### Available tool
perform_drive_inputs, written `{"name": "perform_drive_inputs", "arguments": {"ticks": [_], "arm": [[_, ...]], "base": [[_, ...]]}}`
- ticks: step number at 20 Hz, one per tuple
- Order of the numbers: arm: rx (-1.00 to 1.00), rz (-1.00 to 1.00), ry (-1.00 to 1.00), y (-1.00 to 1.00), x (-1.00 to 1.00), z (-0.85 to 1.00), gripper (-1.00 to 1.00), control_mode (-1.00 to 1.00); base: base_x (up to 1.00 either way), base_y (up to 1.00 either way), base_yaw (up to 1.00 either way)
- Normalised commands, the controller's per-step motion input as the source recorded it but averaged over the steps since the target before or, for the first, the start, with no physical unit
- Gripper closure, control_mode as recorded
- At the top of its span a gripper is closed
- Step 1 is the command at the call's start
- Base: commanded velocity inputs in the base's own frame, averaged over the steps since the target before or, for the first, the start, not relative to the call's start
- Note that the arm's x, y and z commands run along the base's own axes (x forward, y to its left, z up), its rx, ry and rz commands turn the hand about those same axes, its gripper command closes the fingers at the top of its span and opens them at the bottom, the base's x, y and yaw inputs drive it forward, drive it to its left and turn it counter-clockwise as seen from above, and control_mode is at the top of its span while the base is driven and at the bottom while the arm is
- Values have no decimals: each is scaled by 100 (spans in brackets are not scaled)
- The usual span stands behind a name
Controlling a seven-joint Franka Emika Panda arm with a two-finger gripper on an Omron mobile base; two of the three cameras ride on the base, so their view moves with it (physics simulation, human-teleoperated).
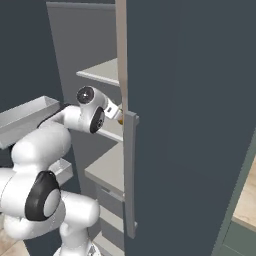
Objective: Take the lemon wedge and mango from the highest rack and move them to the second highest rack where the lime and squash are located, to maximize freezer space. Close the freezer door after rearranging.
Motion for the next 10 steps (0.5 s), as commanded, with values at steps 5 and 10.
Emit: {"name": "perform_drive_inputs", "arguments": {"ticks": [5,10], "arm": [[0,-1,0,-11,56,-23,100,-100],[0,0,0,-1,49,-33,100,-100]], "base": [[0,0,0],[0,0,0]]}}
